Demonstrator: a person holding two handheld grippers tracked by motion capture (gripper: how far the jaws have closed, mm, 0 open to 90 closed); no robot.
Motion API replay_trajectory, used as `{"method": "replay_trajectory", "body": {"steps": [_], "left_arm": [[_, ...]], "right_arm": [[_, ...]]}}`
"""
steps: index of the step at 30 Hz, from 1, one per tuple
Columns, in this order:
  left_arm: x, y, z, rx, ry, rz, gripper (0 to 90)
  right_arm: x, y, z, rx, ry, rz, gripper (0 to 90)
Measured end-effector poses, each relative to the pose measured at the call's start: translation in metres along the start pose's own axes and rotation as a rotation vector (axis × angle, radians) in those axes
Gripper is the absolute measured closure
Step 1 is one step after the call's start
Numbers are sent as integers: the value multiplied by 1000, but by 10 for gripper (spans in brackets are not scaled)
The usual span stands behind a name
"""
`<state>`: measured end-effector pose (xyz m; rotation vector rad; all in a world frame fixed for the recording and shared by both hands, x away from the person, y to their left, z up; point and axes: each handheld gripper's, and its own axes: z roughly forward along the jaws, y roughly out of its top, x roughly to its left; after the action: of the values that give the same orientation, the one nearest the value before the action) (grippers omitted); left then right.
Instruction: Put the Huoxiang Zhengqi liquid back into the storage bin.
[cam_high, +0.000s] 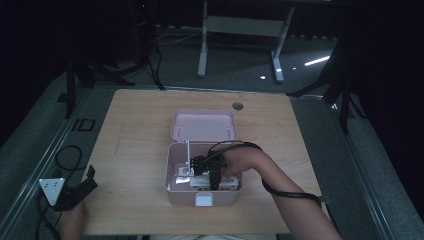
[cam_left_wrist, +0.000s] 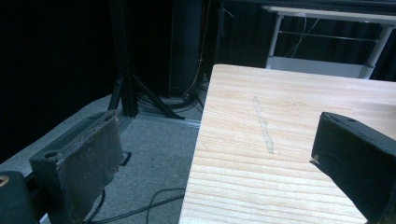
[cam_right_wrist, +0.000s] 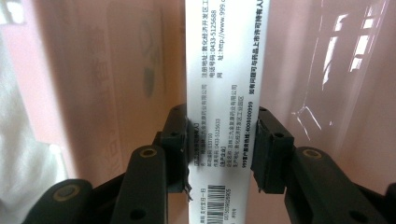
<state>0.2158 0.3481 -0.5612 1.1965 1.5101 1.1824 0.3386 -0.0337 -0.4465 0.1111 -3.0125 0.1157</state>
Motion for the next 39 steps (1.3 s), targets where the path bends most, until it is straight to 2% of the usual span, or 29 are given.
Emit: {"method": "replay_trajectory", "body": {"steps": [2,4,8,10,11,14,15,16,19,21,28,31,32,33,34,39], "left_arm": [[0,0,0,0,-1,1,21],[0,0,0,1,0,0,21],[0,0,0,0,-1,2,21],[0,0,0,0,-1,3,21],[0,0,0,0,-1,2,21],[0,0,0,0,0,2,21],[0,0,0,-1,0,3,21],[0,0,0,-1,0,4,21],[-1,0,0,-2,1,1,21],[-1,0,0,-2,0,1,21],[-1,0,0,1,1,6,21],[-1,0,0,1,2,9,21],[-1,0,0,1,2,9,21],[-1,0,0,-1,2,10,21],[-1,0,0,-1,2,9,21],[-1,0,0,-1,2,8,21]], "right_arm": [[0,0,-1,-3,2,-4,596],[0,-2,-5,-10,8,-6,535],[1,-6,-16,-23,-3,8,499],[-1,-9,-24,-46,-15,13,460],[-1,-13,-34,-87,-37,29,415],[-2,-16,-39,-112,-44,34,377],[-3,-19,-44,-140,-50,38,351],[-4,-27,-54,-200,-58,43,245],[-6,-38,-64,-275,-65,47,181],[-8,-45,-69,-311,-92,50,135],[-9,-75,-83,-482,-228,76,134],[-9,-89,-83,-538,-275,107,131],[-9,-89,-83,-538,-275,107,131],[-10,-93,-82,-550,-289,122,131],[-11,-102,-81,-587,-320,142,130],[-14,-124,-76,-713,-380,219,130]]}}
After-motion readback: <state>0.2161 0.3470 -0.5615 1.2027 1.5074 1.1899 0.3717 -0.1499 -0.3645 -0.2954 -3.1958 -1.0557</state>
